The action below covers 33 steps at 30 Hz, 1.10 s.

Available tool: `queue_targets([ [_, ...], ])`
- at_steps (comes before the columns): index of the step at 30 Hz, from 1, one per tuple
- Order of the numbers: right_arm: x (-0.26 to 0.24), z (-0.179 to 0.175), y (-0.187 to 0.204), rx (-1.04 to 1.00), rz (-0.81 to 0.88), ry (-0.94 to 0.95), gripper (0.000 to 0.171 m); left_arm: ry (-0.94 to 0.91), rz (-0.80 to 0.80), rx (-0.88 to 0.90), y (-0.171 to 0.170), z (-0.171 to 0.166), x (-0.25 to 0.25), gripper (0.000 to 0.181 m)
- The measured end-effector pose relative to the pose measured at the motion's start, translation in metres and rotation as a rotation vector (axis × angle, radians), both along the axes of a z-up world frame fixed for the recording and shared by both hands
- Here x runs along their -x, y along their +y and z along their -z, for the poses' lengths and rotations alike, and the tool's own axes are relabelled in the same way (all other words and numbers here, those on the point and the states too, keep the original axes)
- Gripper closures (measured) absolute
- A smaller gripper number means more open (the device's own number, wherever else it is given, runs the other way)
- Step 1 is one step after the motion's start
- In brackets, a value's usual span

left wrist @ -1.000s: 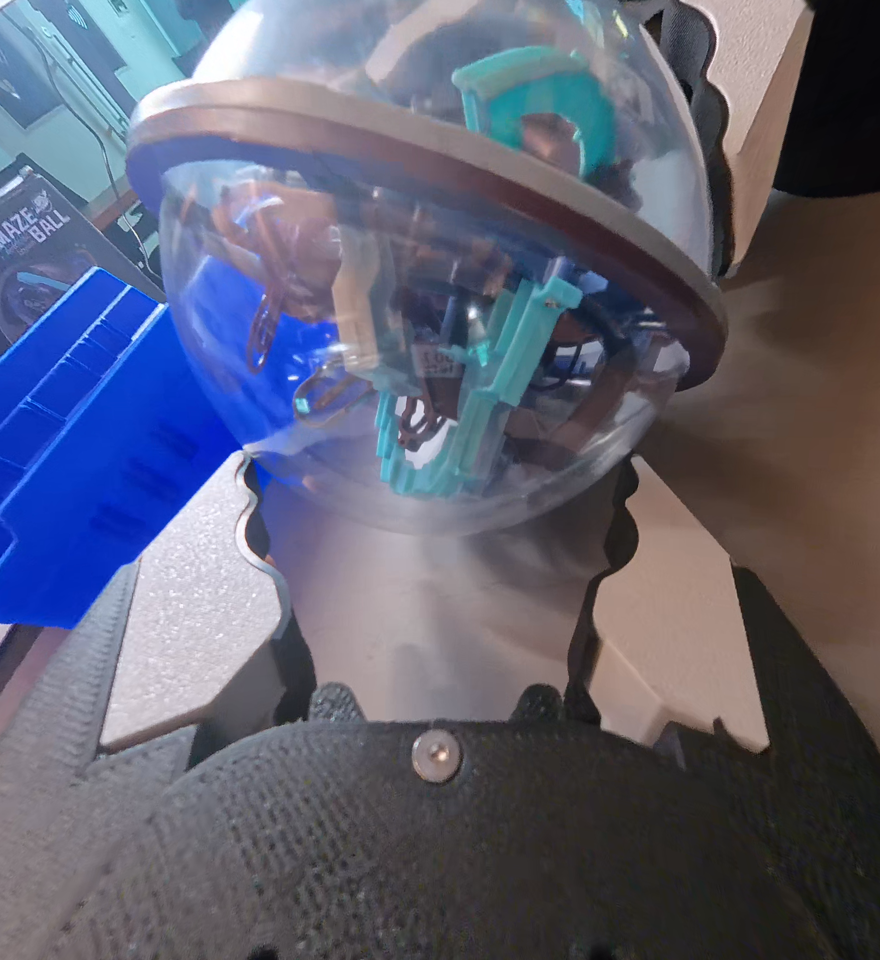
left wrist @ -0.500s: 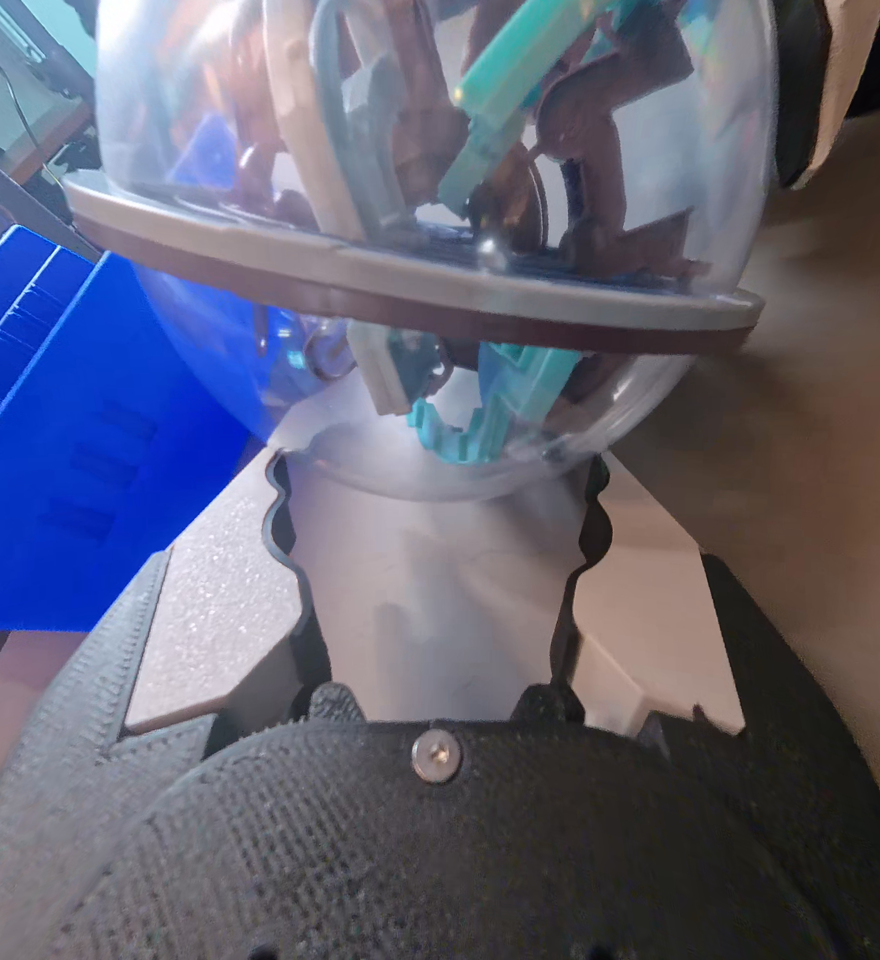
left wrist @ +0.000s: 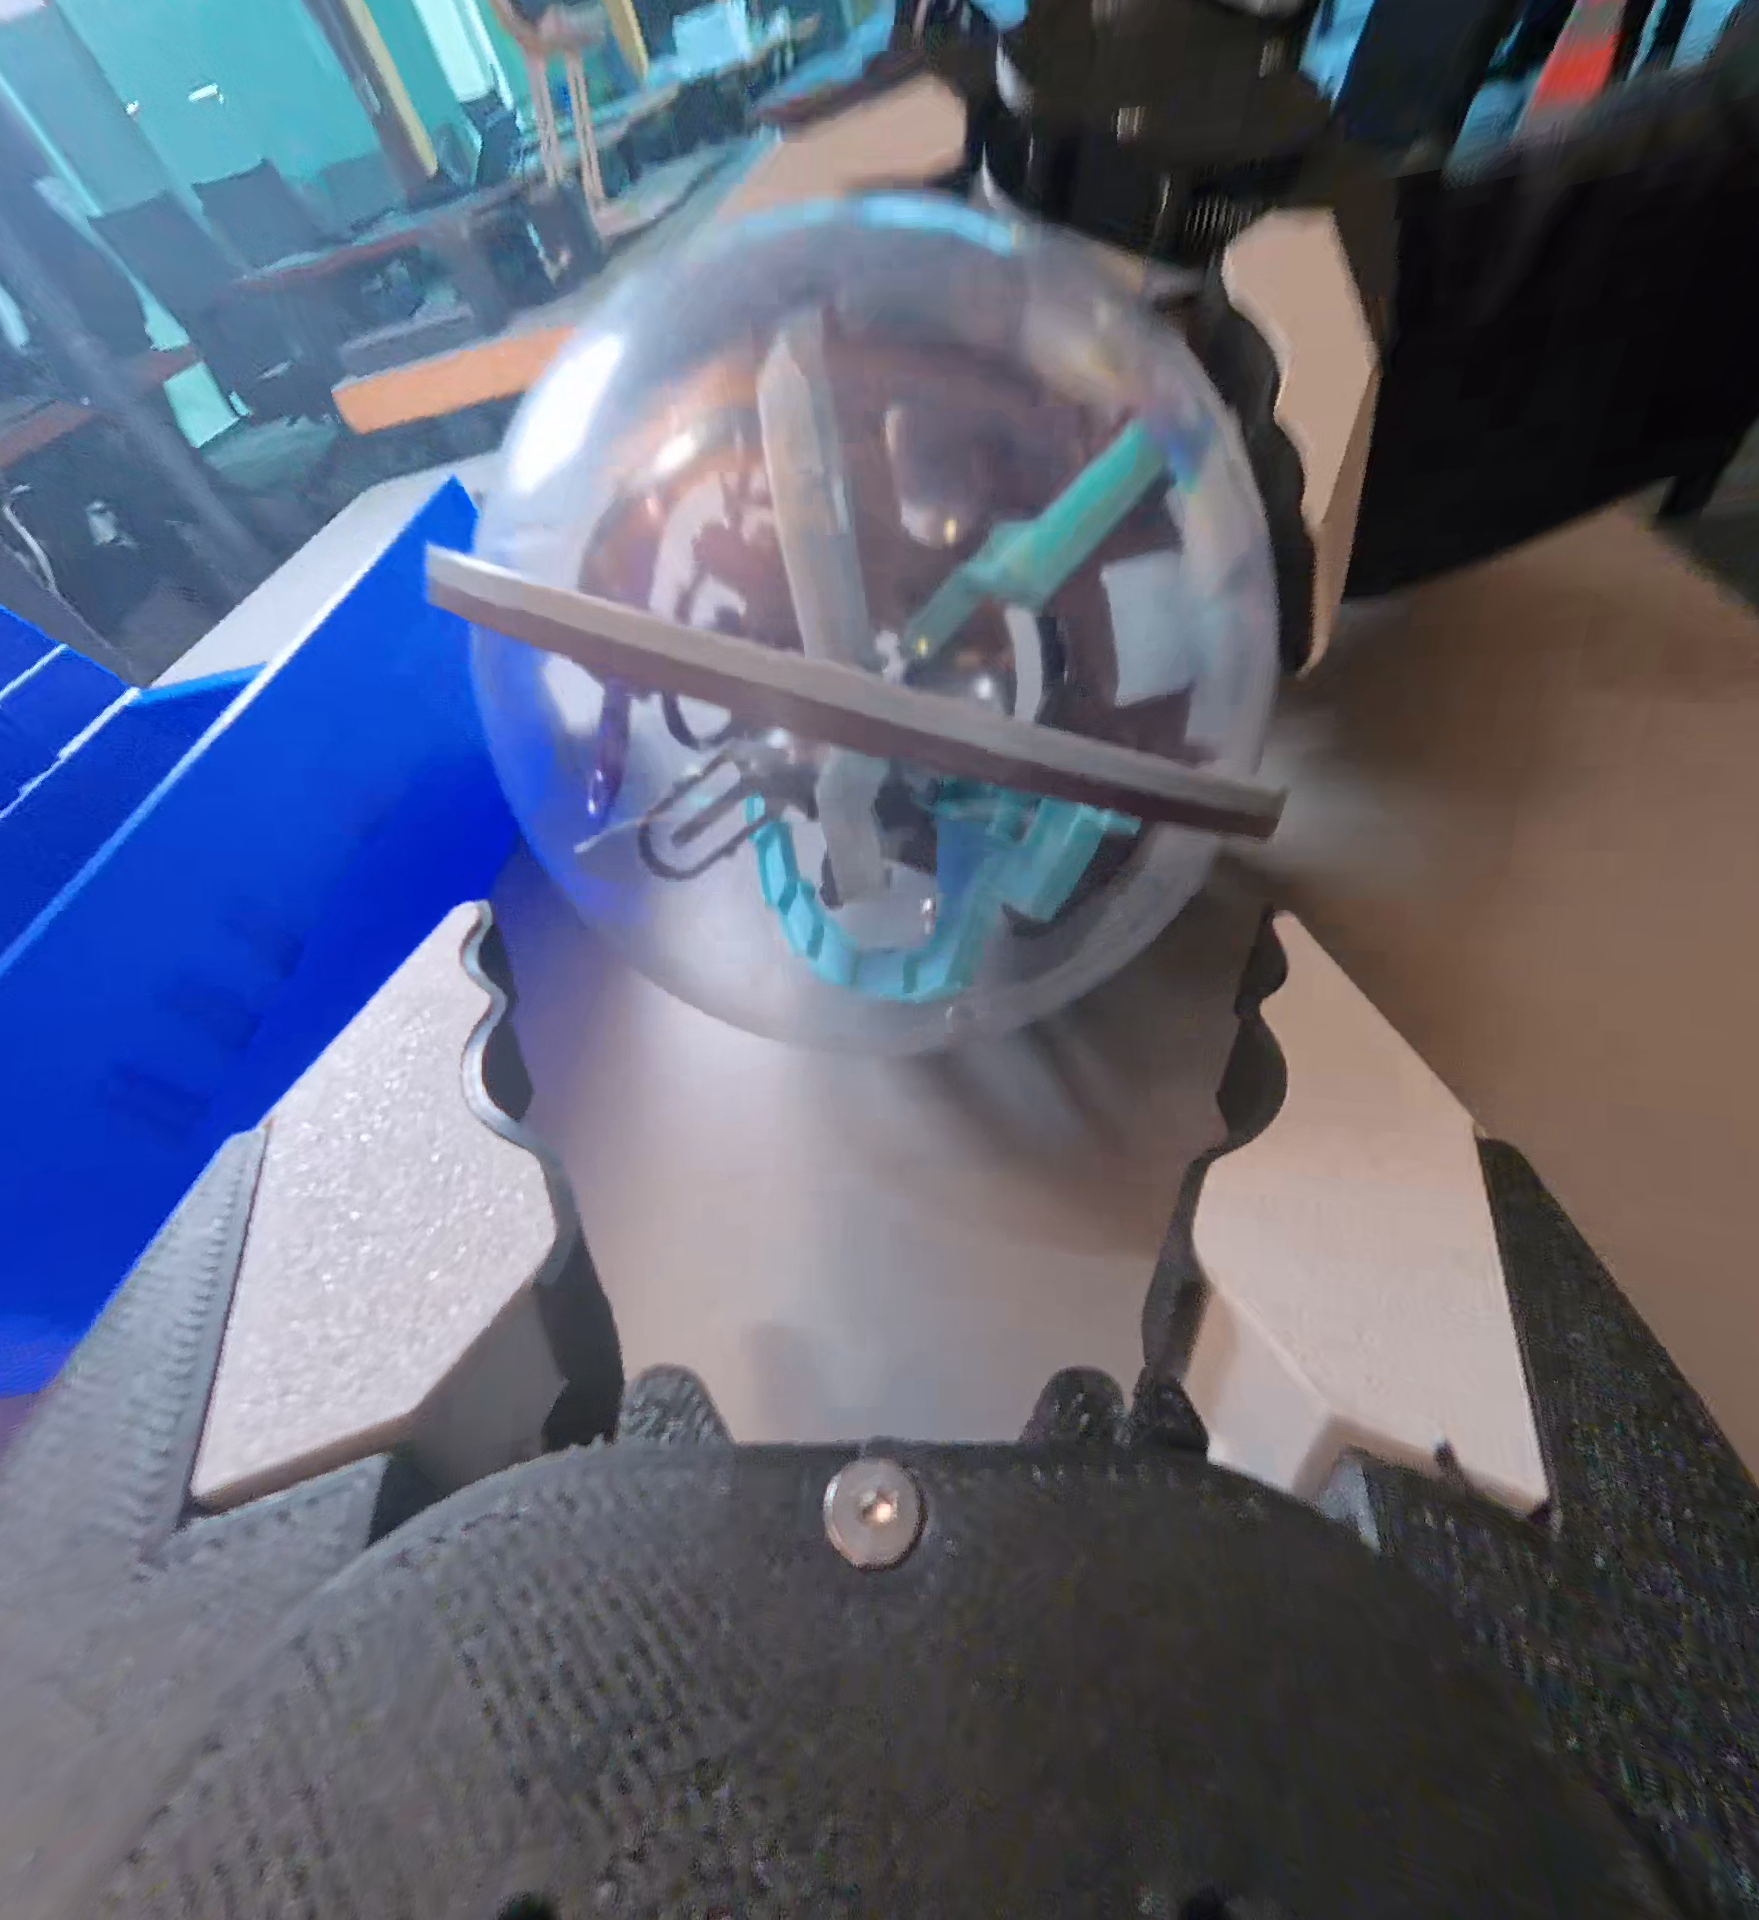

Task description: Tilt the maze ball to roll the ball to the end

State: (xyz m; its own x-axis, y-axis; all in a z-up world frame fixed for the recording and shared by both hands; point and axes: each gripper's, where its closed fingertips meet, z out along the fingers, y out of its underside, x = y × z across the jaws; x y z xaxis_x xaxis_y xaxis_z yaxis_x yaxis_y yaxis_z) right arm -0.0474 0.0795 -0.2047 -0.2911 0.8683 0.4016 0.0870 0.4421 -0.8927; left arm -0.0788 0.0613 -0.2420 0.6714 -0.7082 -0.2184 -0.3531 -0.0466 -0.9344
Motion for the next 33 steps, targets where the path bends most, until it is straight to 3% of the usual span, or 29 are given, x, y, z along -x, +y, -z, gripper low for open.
queue_targets([
  [5, 0.000, -0.001, -0.002, -0.029, 0.003, 0.008, 0.024, -0.289, 0.053, -0.012, -0.007, -0.047, -0.007, 0.045],
  [11, 0.004, -0.008, -0.007, 0.044, -0.001, 0.055, 0.026, -0.094, -0.015, -0.059, 0.004, -0.020, -0.016, 0.050],
  [16, -0.002, -0.018, -0.006, 0.041, -0.007, 0.084, 0.042, -0.100, -0.016, -0.007, 0.005, -0.007, -0.007, 0.060],
  [19, -0.011, -0.022, 0.001, 0.099, -0.035, 0.033, 0.037, -0.071, -0.044, 0.003, 0.008, 0.001, 0.001, 0.068],
  [27, -0.036, 0.014, 0.059, 0.215, 0.024, -0.217, 0.038, -0.103, -0.086, 0.011, 0.013, -0.001, 0.008, 0.076],
  [33, -0.036, 0.049, 0.059, 0.224, 0.009, -0.346, 0.041, -0.119, -0.100, 0.010, 0.015, -0.002, 0.011, 0.078],
])
